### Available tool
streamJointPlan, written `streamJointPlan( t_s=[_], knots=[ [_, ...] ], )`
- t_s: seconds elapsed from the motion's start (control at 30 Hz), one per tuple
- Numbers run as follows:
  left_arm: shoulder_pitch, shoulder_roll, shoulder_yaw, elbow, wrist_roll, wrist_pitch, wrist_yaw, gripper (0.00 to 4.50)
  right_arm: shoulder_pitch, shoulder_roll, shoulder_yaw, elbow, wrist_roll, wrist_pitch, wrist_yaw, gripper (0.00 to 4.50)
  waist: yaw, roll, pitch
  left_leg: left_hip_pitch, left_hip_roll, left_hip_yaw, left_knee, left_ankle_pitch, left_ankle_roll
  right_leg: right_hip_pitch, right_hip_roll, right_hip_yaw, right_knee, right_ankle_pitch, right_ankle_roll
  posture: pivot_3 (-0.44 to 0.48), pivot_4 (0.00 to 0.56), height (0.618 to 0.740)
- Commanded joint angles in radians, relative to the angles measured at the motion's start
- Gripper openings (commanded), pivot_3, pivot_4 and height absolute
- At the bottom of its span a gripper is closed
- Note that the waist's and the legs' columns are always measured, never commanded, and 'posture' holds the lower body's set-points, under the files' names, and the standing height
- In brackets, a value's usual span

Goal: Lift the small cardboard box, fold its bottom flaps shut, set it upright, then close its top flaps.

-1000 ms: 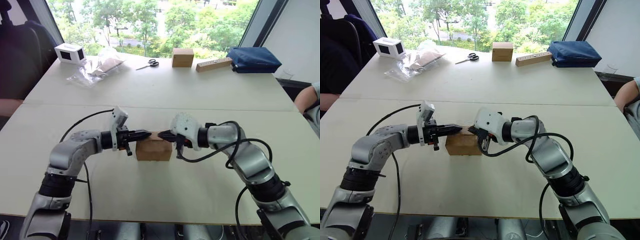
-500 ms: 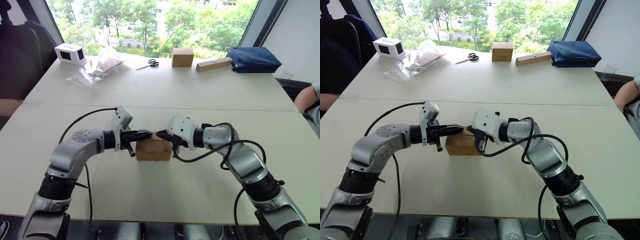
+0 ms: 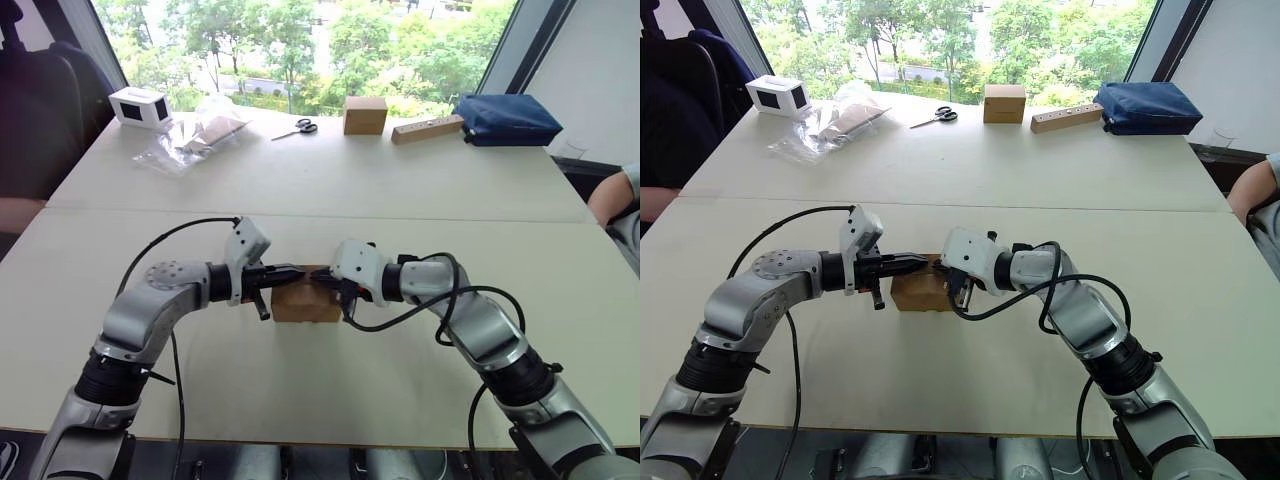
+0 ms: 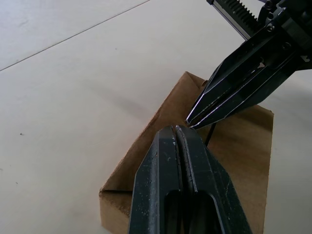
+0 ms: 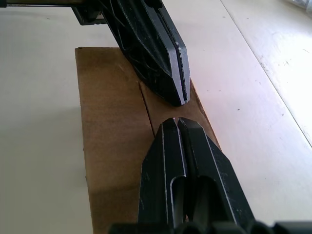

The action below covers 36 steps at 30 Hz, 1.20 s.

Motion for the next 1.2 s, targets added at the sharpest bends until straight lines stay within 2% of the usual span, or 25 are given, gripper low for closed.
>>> streamJointPlan(
  t_s=[0.03,0.23,0.4,0.5,0.63,0.7,0.87,1.0,1.2],
  knots=[
    [-0.012,-0.019,0.060,-0.031,-0.029,0.008,0.037,0.07,0.007,0.004,-0.034,-0.005,0.018,-0.006,-0.004,0.00,0.000,0.000,0.000,0.000,0.000,0.000,0.000,0.000,0.000,0.000,0.000,0.000,0.000,0.000,0.000,0.000,0.150,0.740],
    [-0.046,-0.058,0.266,-0.088,-0.105,-0.011,0.169,0.07,0.024,0.075,-0.264,-0.069,0.184,0.015,-0.068,0.00,0.000,0.000,0.000,-0.001,0.001,0.000,0.000,0.000,0.000,-0.001,0.000,0.000,0.000,0.000,0.000,0.000,0.150,0.740],
    [-0.025,-0.002,0.290,-0.116,-0.135,0.058,0.172,0.07,0.065,0.090,-0.385,-0.159,0.322,0.103,-0.098,0.00,0.000,0.000,0.000,-0.001,0.001,0.000,0.000,0.000,0.000,0.000,0.000,0.000,0.000,0.000,0.000,0.000,0.150,0.740],
    [0.070,0.060,0.352,-0.161,-0.214,0.154,0.148,0.07,0.147,0.043,-0.486,-0.274,0.469,0.231,-0.085,0.00,-0.001,0.000,0.000,-0.001,0.001,-0.001,0.000,0.000,0.000,0.000,0.000,0.000,0.000,0.000,0.000,0.000,0.150,0.740],
    [0.302,0.165,0.438,-0.242,-0.258,0.190,0.078,0.07,0.343,-0.065,-0.602,-0.393,0.610,0.362,-0.061,0.00,-0.002,0.000,0.000,-0.001,0.001,0.000,-0.001,0.000,0.000,-0.001,-0.001,0.000,-0.001,0.000,0.000,0.000,0.150,0.740],
    [0.431,0.211,0.470,-0.284,-0.263,0.171,0.019,0.07,0.430,-0.112,-0.619,-0.422,0.642,0.380,-0.051,0.00,-0.003,0.000,0.000,0.000,0.001,0.001,-0.002,-0.001,0.000,-0.001,-0.003,0.000,-0.001,-0.002,-0.003,0.000,0.150,0.740],
    [0.595,0.254,0.501,-0.305,-0.245,0.121,-0.043,0.07,0.574,-0.197,-0.600,-0.428,0.626,0.344,-0.020,0.00,0.004,0.000,0.000,0.001,0.001,0.001,-0.002,-0.001,0.000,0.000,-0.004,-0.001,-0.001,-0.004,-0.007,0.000,0.150,0.740],
    [0.631,0.250,0.496,-0.303,-0.233,0.085,-0.045,0.07,0.636,-0.230,-0.580,-0.394,0.599,0.284,-0.007,0.00,0.003,0.000,0.000,0.000,0.000,0.001,-0.002,-0.001,0.001,0.000,-0.004,-0.001,-0.003,-0.004,-0.008,0.000,0.150,0.740],
    [0.642,0.245,0.480,-0.311,-0.245,0.082,-0.040,0.07,0.649,-0.237,-0.552,-0.369,0.580,0.233,-0.013,0.00,0.002,0.000,0.000,0.000,0.001,0.001,-0.002,-0.001,0.001,-0.001,-0.004,-0.001,-0.003,-0.004,-0.008,0.000,0.150,0.740]
  ],
)
